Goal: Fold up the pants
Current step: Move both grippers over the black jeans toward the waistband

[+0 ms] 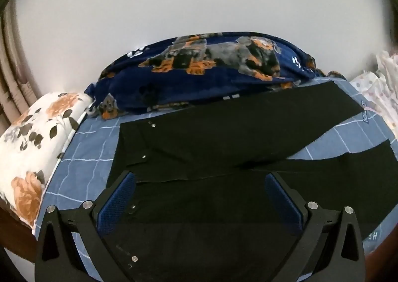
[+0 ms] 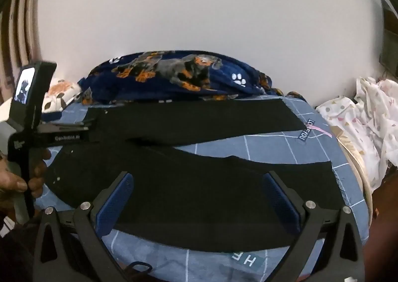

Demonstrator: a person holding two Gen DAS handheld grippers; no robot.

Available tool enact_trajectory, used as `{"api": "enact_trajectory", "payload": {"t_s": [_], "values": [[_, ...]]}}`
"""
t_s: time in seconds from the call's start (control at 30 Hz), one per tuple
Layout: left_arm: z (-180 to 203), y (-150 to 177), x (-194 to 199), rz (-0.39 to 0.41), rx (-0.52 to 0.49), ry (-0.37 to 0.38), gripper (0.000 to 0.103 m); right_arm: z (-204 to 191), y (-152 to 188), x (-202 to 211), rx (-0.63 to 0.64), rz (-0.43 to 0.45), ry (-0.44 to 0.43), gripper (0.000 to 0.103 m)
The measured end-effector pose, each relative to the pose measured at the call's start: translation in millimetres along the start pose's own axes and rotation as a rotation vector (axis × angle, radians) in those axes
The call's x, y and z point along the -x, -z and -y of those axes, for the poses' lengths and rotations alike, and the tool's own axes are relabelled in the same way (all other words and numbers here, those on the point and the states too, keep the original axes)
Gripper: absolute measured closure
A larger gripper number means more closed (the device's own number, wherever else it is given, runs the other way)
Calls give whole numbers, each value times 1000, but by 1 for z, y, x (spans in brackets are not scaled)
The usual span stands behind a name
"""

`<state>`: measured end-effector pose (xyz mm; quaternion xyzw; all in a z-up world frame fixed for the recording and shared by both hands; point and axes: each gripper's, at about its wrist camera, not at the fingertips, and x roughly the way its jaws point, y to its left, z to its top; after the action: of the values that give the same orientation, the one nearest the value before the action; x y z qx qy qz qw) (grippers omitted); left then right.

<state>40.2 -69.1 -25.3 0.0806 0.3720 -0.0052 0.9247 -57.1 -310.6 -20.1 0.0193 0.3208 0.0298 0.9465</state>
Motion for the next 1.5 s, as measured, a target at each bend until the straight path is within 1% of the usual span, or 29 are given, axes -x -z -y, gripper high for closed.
{"api": "enact_trajectory", "payload": {"t_s": [0.1, 0.17, 0.27, 0.3, 0.37, 0.43, 0.47, 0.57, 0.7, 0.77, 0.9, 1.07, 1.17, 1.37, 1.5], "values": [[1, -2, -1, 10, -7, 12, 0, 2, -2, 2, -4, 10, 16, 0], [-1, -3, 2, 27, -4, 38, 0, 4, -4, 5, -14, 23, 21, 0], [-10, -1, 9, 82, -15, 26, 0, 4, -6, 6, -38, 41, 23, 0], [-13, 1, 9, 84, -20, 20, 0, 2, -6, 6, -44, 42, 22, 0], [-20, 2, 9, 64, -27, 23, 0, -1, -3, 4, -55, 33, 18, 0], [-29, 7, 9, 50, -7, 34, 0, -6, 2, 3, -61, 25, 15, 0], [-34, 9, 10, 48, 8, 34, 0, -9, 5, 5, -63, 30, 19, 0], [-51, 13, 8, 17, 47, 63, 0, -18, 5, 11, -81, 58, 25, 0], [-70, 20, 12, 15, 59, 45, 0, -28, 0, 16, -125, 91, 10, 0], [-78, 23, 17, 31, 56, 17, 0, -37, 0, 16, -130, 91, 2, 0], [-94, 28, 27, 71, 63, -20, 0, -60, 2, 10, -80, 56, -9, 0], [-103, 28, 26, 55, 77, -64, 0, -81, 3, 8, -16, 40, -20, 0], [-107, 26, 22, 58, 104, -84, 0, -89, 1, 10, 15, 43, -17, 0], [-117, 22, 6, 10, 150, -64, 0, -93, -1, 4, 36, 20, -14, 0], [-121, 22, -7, -12, 143, -60, 0, -99, -1, -1, 49, 2, -14, 0]]}}
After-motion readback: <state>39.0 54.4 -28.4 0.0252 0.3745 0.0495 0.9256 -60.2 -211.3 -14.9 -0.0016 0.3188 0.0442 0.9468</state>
